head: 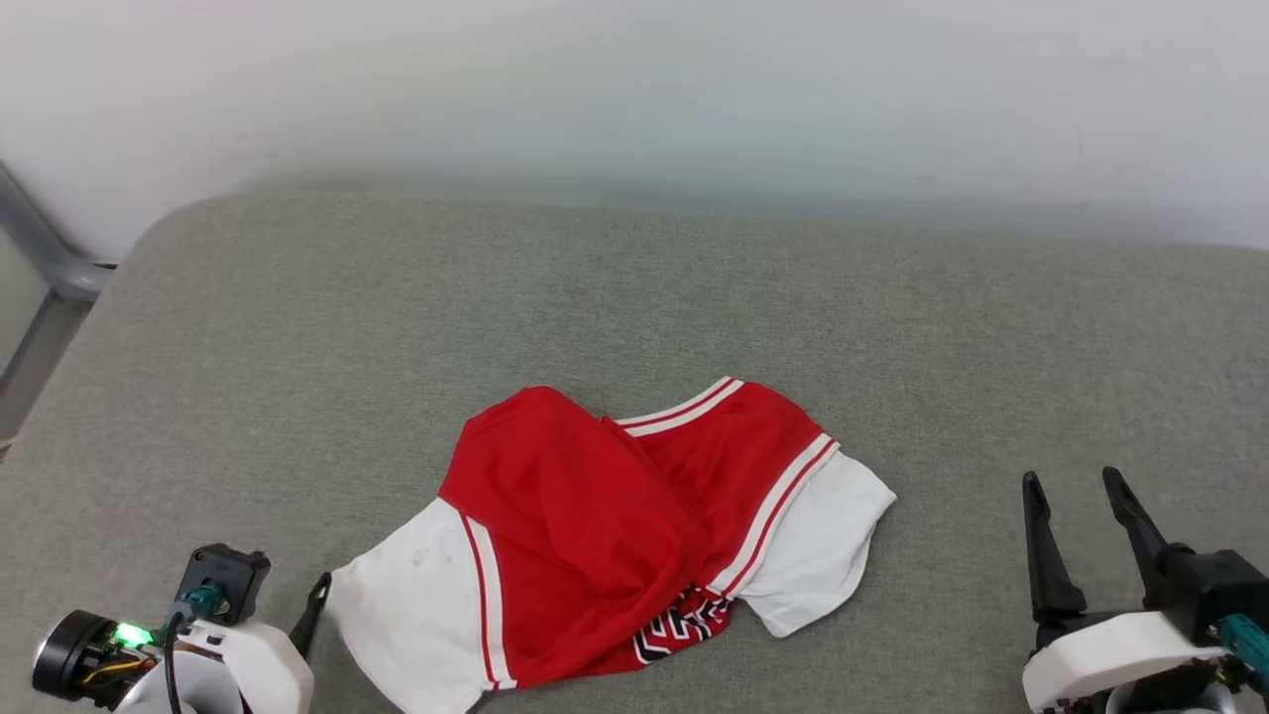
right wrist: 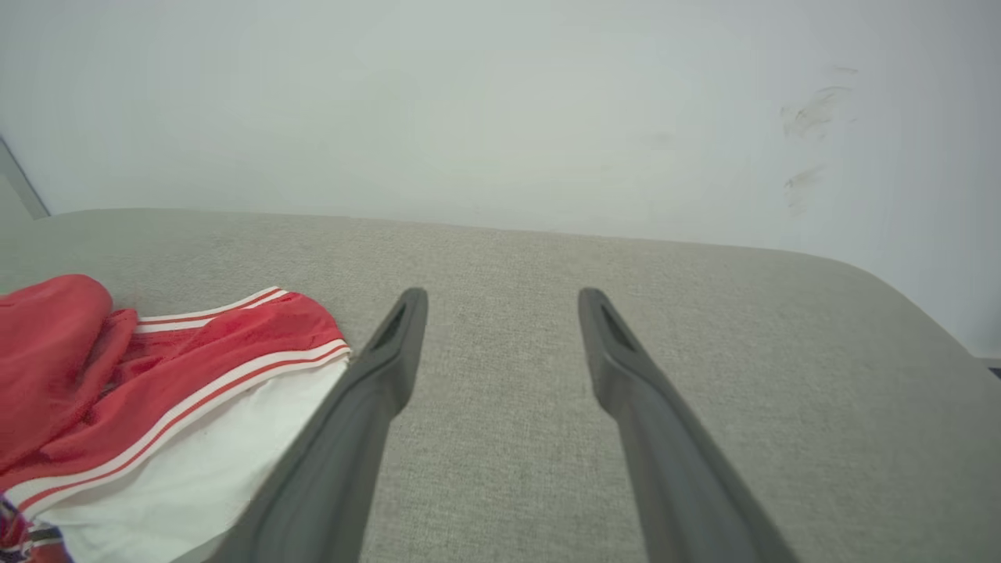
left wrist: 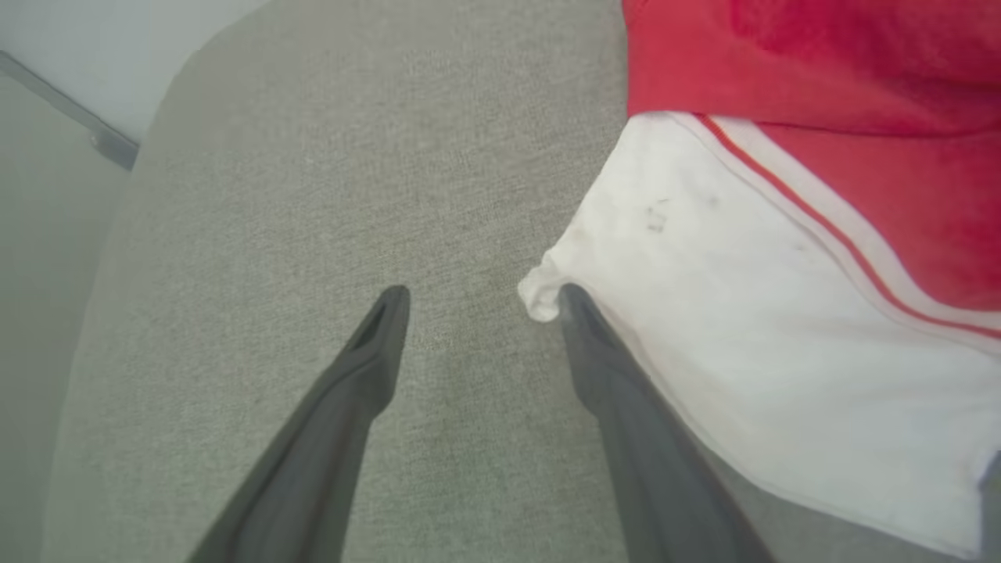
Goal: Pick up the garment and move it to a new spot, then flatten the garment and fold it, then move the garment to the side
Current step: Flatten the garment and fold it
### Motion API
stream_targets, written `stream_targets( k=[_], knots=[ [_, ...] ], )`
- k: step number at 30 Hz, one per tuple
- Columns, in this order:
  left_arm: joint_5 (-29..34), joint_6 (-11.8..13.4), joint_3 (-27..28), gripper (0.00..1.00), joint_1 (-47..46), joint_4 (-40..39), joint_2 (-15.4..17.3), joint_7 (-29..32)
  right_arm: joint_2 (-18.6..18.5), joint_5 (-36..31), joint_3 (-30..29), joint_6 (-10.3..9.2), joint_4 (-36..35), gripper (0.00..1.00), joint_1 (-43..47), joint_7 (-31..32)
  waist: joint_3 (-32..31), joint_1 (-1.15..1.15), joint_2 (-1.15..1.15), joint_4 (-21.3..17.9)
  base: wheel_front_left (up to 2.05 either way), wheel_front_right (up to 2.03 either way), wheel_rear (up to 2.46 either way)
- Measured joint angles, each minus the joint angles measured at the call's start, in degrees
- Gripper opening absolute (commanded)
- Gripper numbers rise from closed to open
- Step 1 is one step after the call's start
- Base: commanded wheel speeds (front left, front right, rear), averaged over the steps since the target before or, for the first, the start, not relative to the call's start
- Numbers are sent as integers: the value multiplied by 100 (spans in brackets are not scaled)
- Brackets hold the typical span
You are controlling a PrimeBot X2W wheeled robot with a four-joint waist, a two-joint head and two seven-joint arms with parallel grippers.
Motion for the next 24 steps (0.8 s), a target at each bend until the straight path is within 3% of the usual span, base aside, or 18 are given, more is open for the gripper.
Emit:
stream_targets(
  k=[5, 12, 17, 20, 21, 22, 24],
  knots=[
    [5, 754, 360, 100, 315, -667, 56, -414, -282, 9, 242, 0, -236, 100, -176, 252, -149, 0, 0, 178, 0, 0, 0],
    [487, 1601, 971, 100, 771, -1564, -133, -554, -1127, 432, 1100, 0, -447, 100, -993, 1185, -168, 0, 0, 341, 0, 0, 0],
    [1190, 1861, 1560, 100, 1110, -1986, -423, -561, -1903, 1131, 2082, 1, -421, 100, -1811, 2459, -74, 0, 0, 469, 0, 0, 0],
    [1553, 1878, 1960, 100, 1264, -2171, -710, -563, -2370, 1719, 2743, 1, -316, 100, -2256, 3530, 20, 1, 0, 554, 0, 0, 0],
    [1553, 1878, 1960, 100, 1264, -2171, -710, -563, -2370, 1719, 2743, 1, -316, 100, -2256, 3530, 20, 1, 0, 554, 0, 0, 0],
    [1777, 1852, 2218, 100, 1390, -2232, -881, -565, -2652, 2128, 3186, 1, -253, 100, -2522, 4256, 91, 1, 0, 617, 0, 0, 0],
    [1975, 1795, 2469, 100, 1497, -2278, -1068, -570, -2856, 2484, 3542, 1, -209, 100, -2802, 4812, 180, 1, 0, 672, 0, 0, 0]
  ],
)
